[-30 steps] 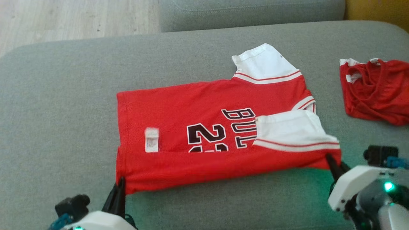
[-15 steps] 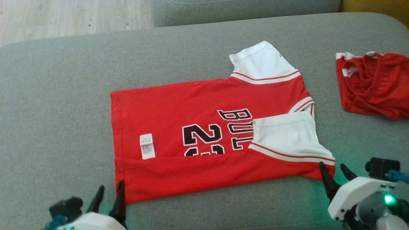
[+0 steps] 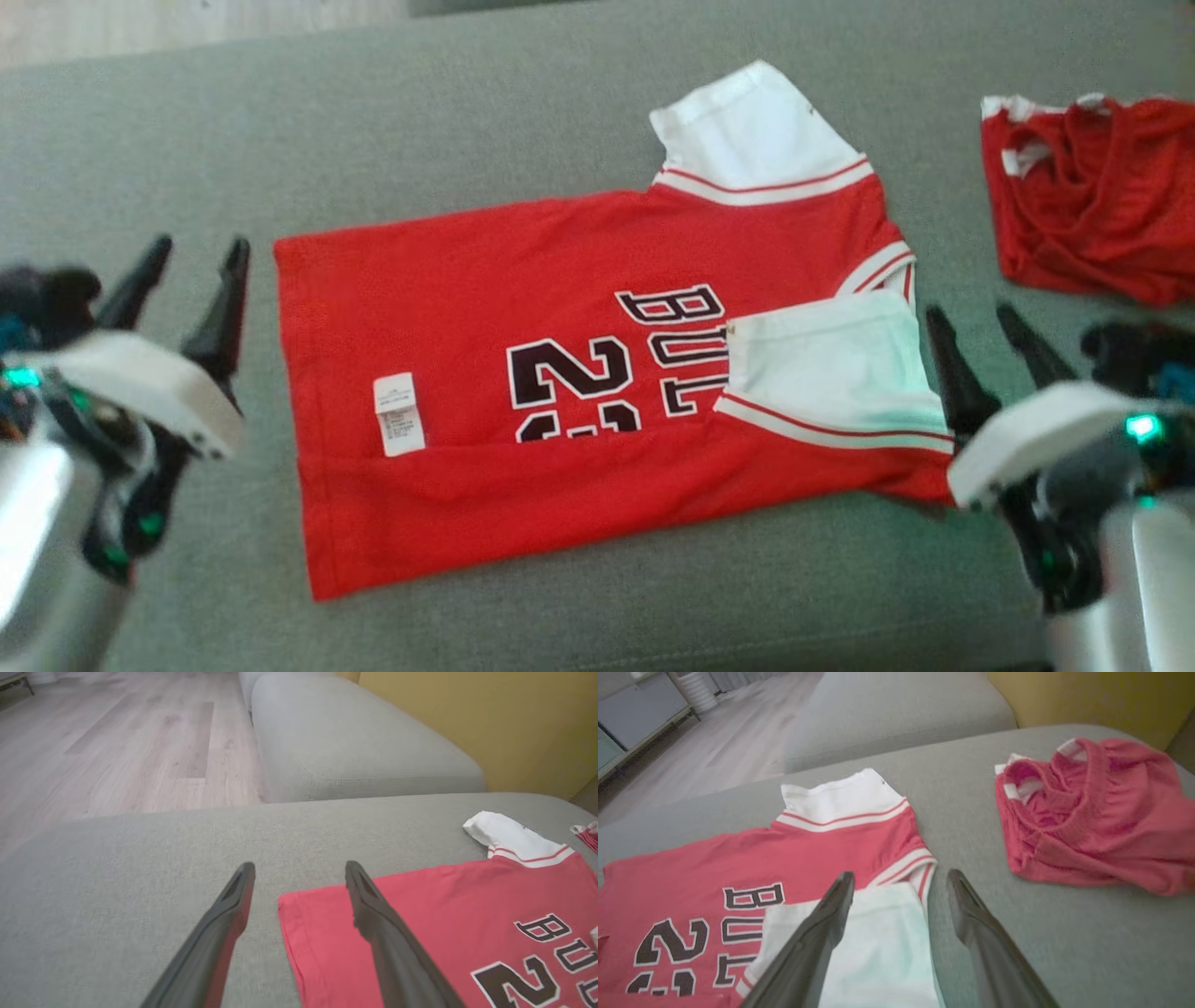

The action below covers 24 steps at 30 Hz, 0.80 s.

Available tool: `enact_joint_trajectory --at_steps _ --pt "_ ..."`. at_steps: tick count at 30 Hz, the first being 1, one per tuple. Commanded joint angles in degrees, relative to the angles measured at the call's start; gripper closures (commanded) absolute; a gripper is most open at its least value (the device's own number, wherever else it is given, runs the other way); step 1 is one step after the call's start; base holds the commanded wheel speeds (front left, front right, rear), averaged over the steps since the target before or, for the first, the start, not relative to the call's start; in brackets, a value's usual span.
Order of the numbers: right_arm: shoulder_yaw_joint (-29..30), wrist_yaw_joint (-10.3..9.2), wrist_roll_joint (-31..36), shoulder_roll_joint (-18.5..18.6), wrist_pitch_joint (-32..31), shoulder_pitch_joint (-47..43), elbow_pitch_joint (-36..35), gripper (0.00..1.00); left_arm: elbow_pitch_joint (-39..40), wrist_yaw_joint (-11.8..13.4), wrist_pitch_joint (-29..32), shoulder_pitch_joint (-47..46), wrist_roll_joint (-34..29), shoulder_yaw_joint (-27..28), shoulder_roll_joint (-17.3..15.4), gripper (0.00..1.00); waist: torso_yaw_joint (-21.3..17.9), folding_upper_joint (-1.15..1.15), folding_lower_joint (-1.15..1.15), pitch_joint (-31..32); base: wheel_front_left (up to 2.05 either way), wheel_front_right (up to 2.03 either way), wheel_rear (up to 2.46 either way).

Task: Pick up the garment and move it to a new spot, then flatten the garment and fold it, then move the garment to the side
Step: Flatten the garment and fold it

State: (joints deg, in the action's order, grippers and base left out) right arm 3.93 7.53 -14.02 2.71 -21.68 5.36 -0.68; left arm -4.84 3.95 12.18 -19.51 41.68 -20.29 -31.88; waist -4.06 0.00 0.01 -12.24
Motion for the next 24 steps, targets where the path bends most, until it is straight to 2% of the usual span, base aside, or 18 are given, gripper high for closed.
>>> enact_joint_trajectory --at_steps 1,8,16,23,24 --pt "-2.2 -0.04 0.2 1.2 0.5 3.7 -2.7 0.0 0.0 -0.9 2.3 -4.5 -0.7 2.1 -3.5 0.0 -1.4 0.0 -0.01 -2.6 0.0 0.0 0.0" --pt "-6.1 -0.04 -0.3 2.3 1.1 12.8 -2.7 0.0 -7.3 -4.3 10.9 -12.4 0.2 -0.1 -6.0 0.0 -4.1 0.0 -0.01 -8.8 0.0 0.0 0.0" --pt "-8.2 -0.04 -1.2 2.8 3.1 18.5 -1.1 0.0 -11.5 -4.5 13.2 -15.6 1.3 0.4 -6.6 0.0 -6.2 0.0 -0.01 -13.1 0.0 0.0 0.0" --pt "-8.6 -0.04 -1.6 3.7 3.6 19.9 -0.2 0.0 -12.0 -5.6 17.0 -14.7 2.5 -0.9 -7.3 0.0 -6.5 0.0 -0.01 -13.5 0.0 0.0 0.0" --pt "-8.6 -0.04 -1.6 3.9 3.6 20.2 -0.1 0.0 -11.6 -5.7 17.7 -14.5 2.8 -1.2 -7.4 0.02 -6.3 0.0 -0.01 -13.4 0.0 0.0 0.0"
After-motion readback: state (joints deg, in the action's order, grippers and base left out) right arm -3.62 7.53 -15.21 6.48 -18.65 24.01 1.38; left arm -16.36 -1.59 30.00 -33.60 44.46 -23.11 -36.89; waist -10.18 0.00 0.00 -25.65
